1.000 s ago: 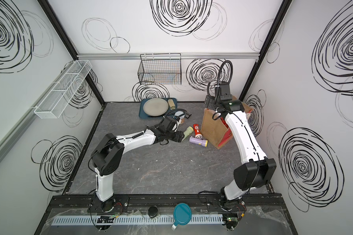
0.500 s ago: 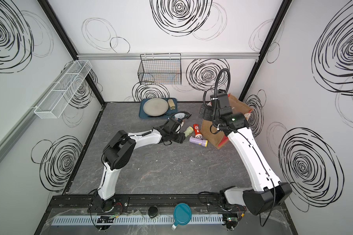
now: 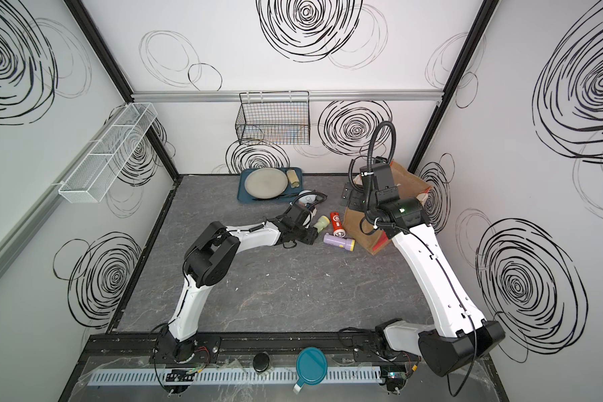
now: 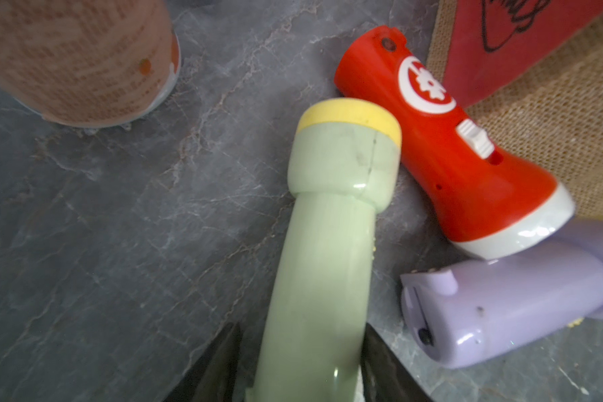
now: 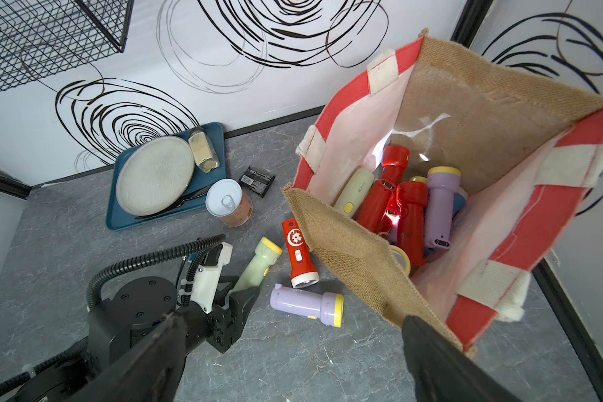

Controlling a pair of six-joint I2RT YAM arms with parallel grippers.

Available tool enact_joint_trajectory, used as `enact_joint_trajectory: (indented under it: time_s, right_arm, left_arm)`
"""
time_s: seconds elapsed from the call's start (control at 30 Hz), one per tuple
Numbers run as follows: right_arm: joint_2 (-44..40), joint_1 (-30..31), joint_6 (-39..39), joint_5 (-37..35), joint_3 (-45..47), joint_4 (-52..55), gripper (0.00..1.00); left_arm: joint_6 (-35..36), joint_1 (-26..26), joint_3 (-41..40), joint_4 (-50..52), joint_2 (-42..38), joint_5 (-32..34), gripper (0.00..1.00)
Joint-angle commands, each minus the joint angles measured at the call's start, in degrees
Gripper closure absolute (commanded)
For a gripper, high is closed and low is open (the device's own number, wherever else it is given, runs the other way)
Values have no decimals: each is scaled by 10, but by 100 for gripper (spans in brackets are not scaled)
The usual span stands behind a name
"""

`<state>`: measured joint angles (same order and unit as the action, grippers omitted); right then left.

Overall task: Put the flashlights into the tote bags
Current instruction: Pick up the flashlight from the center of the board.

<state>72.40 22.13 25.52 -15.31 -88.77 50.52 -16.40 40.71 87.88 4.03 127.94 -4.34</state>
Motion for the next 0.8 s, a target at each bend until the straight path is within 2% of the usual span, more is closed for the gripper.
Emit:
enact_joint_trajectory:
  time_s: [0.0, 0.17, 0.4, 0.6, 0.77]
  right_arm:
    - [-21, 3, 2, -15, 4, 17, 0]
    - [-33, 3, 6, -21, 7, 20, 0]
    - [-74, 4, 41, -15, 43, 43, 0]
    - [-150, 6, 84, 43, 130, -20, 0]
    - [-181, 10, 120, 122, 200, -87, 0]
  left_arm:
    - [13, -4, -10, -14, 13, 10, 46]
    - [17, 1, -38, -36, 0, 2, 55]
    - [-32, 2, -91, -100, -48, -48, 79]
    - [-73, 4, -134, -130, -107, -84, 100]
    - [-116, -5, -192, -159, -178, -102, 100]
